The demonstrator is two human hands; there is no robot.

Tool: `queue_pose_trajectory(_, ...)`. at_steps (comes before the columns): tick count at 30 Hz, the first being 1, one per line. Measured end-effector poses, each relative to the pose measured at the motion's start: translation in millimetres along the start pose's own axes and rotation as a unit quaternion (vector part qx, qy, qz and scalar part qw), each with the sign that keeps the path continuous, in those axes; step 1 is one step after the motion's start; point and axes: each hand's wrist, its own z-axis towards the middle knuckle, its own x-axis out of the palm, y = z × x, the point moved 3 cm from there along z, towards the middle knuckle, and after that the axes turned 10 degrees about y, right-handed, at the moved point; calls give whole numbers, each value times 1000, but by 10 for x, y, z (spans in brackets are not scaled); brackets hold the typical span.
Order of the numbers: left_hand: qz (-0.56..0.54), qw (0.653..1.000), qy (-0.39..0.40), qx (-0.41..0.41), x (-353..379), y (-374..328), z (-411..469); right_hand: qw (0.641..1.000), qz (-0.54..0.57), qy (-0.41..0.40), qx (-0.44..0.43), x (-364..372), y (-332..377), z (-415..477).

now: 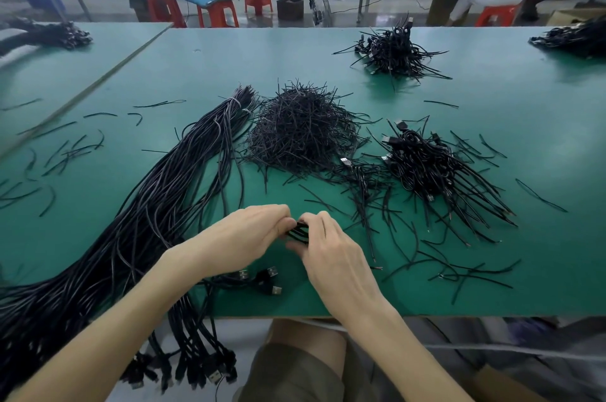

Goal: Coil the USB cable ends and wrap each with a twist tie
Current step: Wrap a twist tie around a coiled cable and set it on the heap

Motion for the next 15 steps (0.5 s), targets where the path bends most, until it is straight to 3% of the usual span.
queue_pose_trajectory(4,-59,998,-4,1,28,62,34,1000,-20,14,4,-7,3,-16)
queue_pose_trajectory(8,-82,996,45,8,62,82,65,1000,-14,-8,0,-38,2,-32)
queue_pose_trajectory(15,-161,983,61,71,36,42,43,999,14,-38,-6,-73,-1,-33)
